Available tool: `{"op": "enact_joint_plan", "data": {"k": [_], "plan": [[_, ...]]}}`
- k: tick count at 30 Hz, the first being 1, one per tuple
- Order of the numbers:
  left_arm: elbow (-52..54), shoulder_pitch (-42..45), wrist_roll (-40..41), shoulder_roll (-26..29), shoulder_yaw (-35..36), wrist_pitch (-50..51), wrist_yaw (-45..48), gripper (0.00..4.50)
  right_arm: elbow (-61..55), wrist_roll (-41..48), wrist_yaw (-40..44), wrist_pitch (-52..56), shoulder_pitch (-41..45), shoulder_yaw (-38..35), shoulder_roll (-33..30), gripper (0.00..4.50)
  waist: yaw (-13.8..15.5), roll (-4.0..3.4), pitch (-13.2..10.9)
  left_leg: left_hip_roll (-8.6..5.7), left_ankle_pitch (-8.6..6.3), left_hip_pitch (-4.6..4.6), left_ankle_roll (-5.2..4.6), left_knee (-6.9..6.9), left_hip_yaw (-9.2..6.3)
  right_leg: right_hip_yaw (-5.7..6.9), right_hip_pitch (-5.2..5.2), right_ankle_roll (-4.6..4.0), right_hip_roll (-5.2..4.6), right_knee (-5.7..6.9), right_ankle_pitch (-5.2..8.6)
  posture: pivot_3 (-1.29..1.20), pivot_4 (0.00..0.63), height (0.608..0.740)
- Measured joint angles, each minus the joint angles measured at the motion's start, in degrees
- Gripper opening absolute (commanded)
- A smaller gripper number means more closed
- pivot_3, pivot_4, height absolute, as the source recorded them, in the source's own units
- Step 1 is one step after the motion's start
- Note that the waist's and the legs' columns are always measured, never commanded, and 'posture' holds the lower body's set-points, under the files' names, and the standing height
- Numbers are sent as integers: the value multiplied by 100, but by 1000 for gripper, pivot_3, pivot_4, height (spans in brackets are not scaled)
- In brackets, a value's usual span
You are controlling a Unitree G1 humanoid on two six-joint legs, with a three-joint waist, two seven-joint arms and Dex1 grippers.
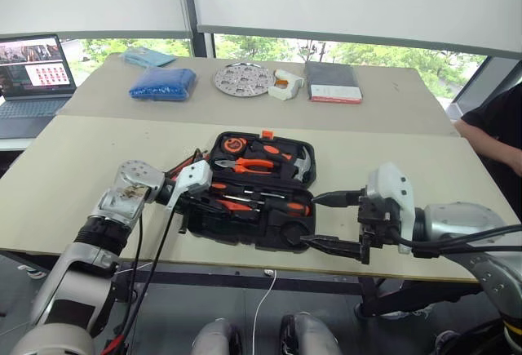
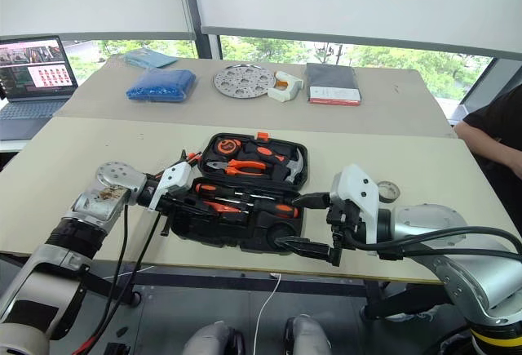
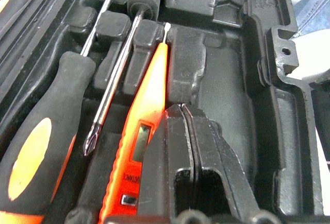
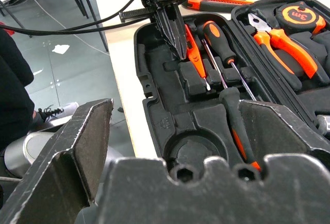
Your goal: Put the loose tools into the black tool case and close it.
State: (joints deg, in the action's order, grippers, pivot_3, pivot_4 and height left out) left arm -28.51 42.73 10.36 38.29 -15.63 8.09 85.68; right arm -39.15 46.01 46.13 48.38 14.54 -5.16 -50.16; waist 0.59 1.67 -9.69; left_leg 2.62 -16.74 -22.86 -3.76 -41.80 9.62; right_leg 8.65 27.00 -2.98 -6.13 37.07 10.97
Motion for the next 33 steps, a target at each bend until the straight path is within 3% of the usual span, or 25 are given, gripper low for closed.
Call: {"op": "enact_joint_plan", "data": {"k": [8,24,28,31,33], "plan": [[183,198,381,190,650,820,-5,62,88,-18,97,-46,26,66,2,4500,3,0,0,-2,0,-2,0,0,1,0,1,0,5,-3,0,0,150,718],[-656,181,-271,-232,358,-621,-217,62,363,-75,183,-119,242,254,106,4500,4,1,1,-6,-1,3,-2,0,2,0,-4,0,-6,-2,-1,0,150,718],[-650,149,-207,-254,447,-450,-226,62,316,-61,121,-119,230,239,105,4500,-2,1,2,-3,-1,3,-2,0,1,0,-4,2,-7,-1,-2,0,150,718],[-251,-116,-11,-124,643,16,-249,727,325,-25,121,-117,264,236,108,4500,-31,1,1,-1,-1,0,-2,0,1,-3,1,2,-6,-2,-2,0,150,718],[205,-388,236,89,953,480,-379,1468,407,-27,122,-116,371,247,112,4500,-63,2,1,2,1,-2,1,0,1,-3,3,1,-5,-2,-2,0,150,718]]}}
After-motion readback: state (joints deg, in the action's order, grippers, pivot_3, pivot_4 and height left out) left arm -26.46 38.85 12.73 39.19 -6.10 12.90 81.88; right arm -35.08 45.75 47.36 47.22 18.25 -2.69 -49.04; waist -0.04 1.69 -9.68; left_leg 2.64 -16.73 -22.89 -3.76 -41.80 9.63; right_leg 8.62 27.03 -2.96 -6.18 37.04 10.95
